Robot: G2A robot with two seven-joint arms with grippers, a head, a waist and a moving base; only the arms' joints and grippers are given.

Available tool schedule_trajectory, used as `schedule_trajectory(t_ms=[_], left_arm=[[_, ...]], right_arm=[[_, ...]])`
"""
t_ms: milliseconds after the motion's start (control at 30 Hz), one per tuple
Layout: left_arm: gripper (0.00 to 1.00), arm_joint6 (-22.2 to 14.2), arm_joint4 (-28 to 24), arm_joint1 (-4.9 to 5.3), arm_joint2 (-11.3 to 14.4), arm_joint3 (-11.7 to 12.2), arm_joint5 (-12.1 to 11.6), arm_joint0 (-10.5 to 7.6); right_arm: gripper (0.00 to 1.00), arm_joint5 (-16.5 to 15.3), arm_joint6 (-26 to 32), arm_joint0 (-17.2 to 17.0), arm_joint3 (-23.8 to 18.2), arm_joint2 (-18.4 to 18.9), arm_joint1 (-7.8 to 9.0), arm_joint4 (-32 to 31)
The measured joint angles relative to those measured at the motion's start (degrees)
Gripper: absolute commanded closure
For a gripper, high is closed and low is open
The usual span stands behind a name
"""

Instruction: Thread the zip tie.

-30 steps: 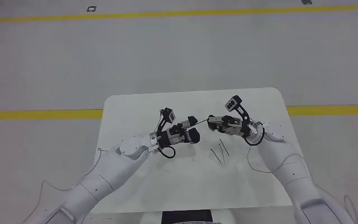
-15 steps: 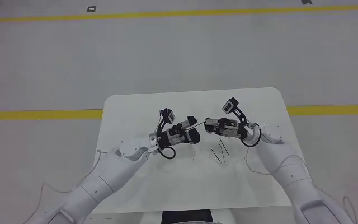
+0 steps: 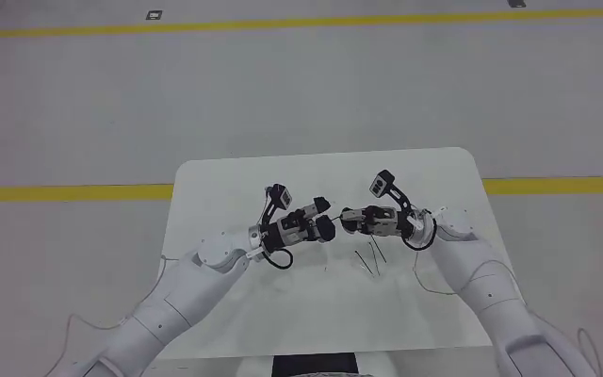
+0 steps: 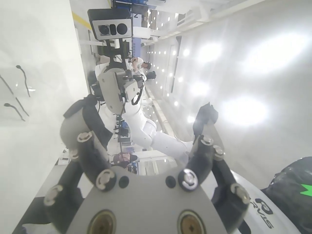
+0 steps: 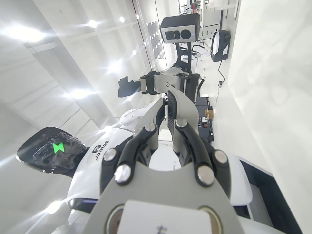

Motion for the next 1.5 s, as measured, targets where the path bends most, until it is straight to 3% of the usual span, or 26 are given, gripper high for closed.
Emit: schedule_trajectory(t_ms=[400, 833, 1100, 1500], left_arm=[[0.8, 0.03, 1.31, -0.42, -0.3, 0.38, 1.13, 0.13], [0.82, 0.21, 3.22, -1.0, 0.0, 1.35, 2.27, -0.12], [0.91, 0.2, 3.75, -1.24, -0.2, 1.54, 2.64, -0.06], [0.89, -0.14, 4.15, -1.56, -0.54, 1.87, 3.16, -0.05]], right_arm=[[1.0, -0.61, 0.27, 0.28, 0.33, -0.41, 0.16, -1.52], [1.0, -1.94, 0.17, 0.1, 0.01, -0.41, 0.1, -0.8], [1.0, -1.95, 0.15, 0.13, -0.16, -0.49, 0.13, -1.05], [1.0, -2.31, 0.26, 0.05, -0.26, -0.57, 0.12, -0.77]])
